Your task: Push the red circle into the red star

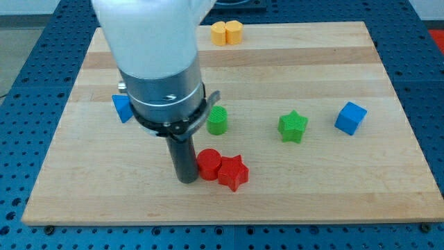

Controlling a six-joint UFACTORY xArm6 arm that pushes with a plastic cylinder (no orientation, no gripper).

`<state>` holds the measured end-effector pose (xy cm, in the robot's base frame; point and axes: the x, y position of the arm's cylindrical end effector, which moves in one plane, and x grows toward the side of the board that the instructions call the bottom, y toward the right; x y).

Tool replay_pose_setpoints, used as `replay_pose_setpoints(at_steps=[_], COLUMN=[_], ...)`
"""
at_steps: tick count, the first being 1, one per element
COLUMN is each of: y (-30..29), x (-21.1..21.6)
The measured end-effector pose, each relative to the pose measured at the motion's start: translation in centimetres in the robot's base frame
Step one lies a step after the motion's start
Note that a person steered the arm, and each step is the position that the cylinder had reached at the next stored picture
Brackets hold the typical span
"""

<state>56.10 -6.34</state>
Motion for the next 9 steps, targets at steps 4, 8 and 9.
replay_pose_setpoints(at_steps=[4,8,9], y=[-0.3,0.3,0.3], x=[-5.5,-4.0,-5.0])
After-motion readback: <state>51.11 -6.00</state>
